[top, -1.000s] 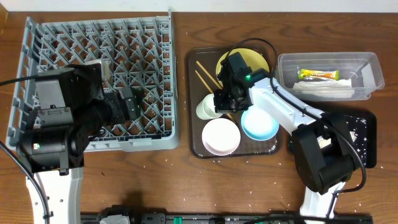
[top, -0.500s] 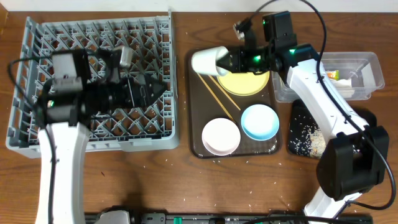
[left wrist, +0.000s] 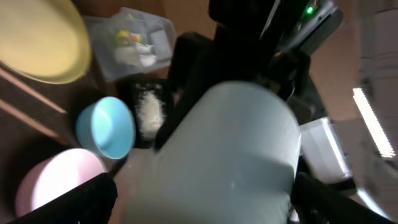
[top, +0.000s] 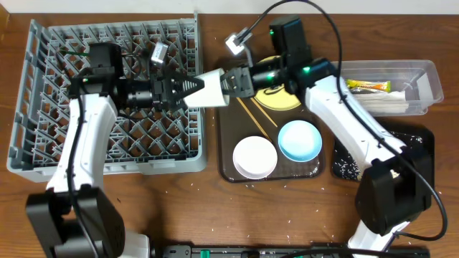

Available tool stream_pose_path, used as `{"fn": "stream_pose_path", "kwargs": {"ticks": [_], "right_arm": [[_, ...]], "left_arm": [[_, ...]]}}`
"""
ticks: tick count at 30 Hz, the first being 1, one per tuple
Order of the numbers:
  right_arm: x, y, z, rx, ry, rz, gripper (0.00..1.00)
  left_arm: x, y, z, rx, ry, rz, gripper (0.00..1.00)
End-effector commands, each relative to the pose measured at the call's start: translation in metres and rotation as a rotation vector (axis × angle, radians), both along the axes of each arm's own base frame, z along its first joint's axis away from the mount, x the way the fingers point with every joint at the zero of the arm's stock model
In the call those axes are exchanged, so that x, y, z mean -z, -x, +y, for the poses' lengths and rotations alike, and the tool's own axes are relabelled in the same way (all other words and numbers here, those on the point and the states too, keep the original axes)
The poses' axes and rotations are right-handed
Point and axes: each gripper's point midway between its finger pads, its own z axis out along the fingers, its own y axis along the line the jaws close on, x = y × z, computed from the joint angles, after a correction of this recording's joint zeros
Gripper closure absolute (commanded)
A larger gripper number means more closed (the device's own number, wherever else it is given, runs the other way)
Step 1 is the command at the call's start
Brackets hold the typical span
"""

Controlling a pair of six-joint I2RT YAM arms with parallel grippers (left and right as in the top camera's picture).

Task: Sort waste into correct bins and load items into the dishwasher
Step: 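Lift the white cup and hand it to the left gripper, then place the white cup into the dish rack with the left gripper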

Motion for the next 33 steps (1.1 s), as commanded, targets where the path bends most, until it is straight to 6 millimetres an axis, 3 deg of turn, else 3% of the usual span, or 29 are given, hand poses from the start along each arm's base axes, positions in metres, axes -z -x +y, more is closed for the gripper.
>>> {"fn": "stream_pose_path", "kwargs": {"ticks": [1,7,10,12,16,23,28,29,30,31,33], "right_arm": [[0.000,0.008,0.007,-0.043,-0.018,-0.009,0.99],[0.006,0.001,0.009,-0.004,0.012,-0.024,0.99],[0.010,-0.002,0.011,0.022,0.034,-0.028,0.99],[0.012,-0.004,0.013,0.040,0.052,-0.032,0.99],[0.007,-0.003,0.020,0.031,0.031,-0.070,0.99],[0.001,-0.006,0.023,0.038,0.010,-0.084,0.99],[0.003,-0.008,0.023,0.050,0.019,-0.086,0.99],[0.003,-0.008,0.023,0.050,0.020,-0.086,0.97],[0.003,-0.008,0.023,0.050,0.020,-0.086,0.86],[0.003,-0.008,0.023,0.050,0.020,-0.086,0.82],[0.003,-0.011,0.021,0.059,0.023,-0.088,0.55]], "left_arm": [[-0.009,-0.002,0.000,0.020,0.060,-0.008,0.10],[-0.009,-0.001,0.000,0.019,0.064,0.020,0.29],[-0.009,0.000,0.000,0.018,0.065,0.032,0.32],[-0.009,0.001,0.000,0.019,0.066,0.037,0.32],[-0.008,0.003,-0.001,0.019,0.068,0.061,0.18],[-0.008,0.004,-0.001,0.018,0.070,0.076,0.18],[-0.008,0.004,-0.001,0.018,0.070,0.075,0.42],[-0.008,0.004,-0.001,0.018,0.070,0.075,0.44],[-0.008,0.004,-0.001,0.019,0.070,0.074,0.49],[-0.008,0.004,-0.001,0.019,0.070,0.074,0.55],[-0.008,0.004,-0.001,0.019,0.070,0.074,0.62]]}}
